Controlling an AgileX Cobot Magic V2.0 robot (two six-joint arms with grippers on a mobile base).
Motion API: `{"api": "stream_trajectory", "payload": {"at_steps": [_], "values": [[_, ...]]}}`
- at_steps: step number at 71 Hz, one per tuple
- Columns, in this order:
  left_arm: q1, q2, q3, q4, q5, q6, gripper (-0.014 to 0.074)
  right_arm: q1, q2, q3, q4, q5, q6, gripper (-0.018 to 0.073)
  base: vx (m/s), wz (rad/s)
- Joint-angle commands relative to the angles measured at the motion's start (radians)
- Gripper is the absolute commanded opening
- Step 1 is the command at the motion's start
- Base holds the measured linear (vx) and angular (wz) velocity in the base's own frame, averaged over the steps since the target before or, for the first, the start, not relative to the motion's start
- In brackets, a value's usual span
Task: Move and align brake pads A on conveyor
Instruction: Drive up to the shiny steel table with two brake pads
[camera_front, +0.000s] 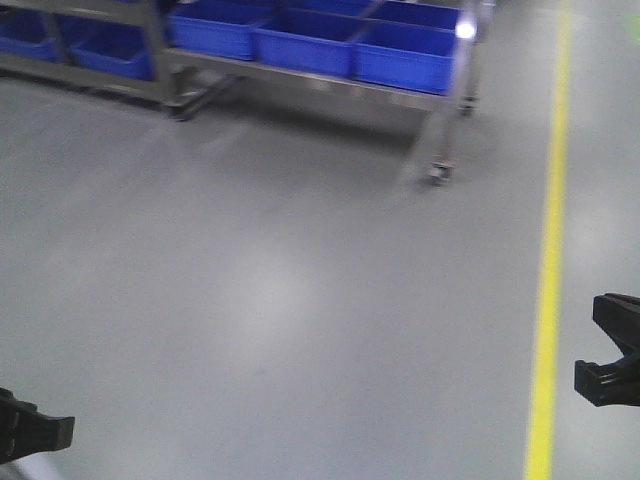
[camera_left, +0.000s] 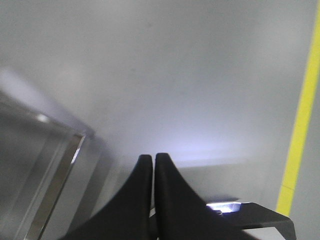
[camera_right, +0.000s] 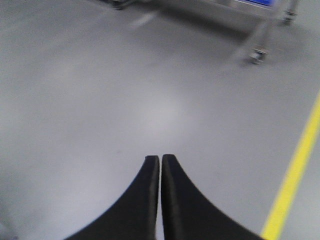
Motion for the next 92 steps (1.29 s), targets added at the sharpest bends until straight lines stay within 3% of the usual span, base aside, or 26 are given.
{"api": "stream_trajectory", "payload": {"at_steps": [1, 61, 92], "values": [[0.002, -0.014, -0.025, 0.004, -0.036, -0.003, -0.0006, -0.002, -0.001, -0.028, -0.011, -0.071, 0.003, -0.0008, 0.09, 0.99], [0.002, -0.016, -0.025, 0.004, -0.036, -0.003, -0.0006, -0.002, -0.001, -0.028, -0.011, -0.071, 0.003, -0.0008, 0.1, 0.94], [0.002, -0.016, -0.025, 0.004, -0.036, -0.003, -0.0006, -0.002, -0.001, -0.028, -0.011, -0.071, 0.003, -0.0008, 0.1, 0.62]]}}
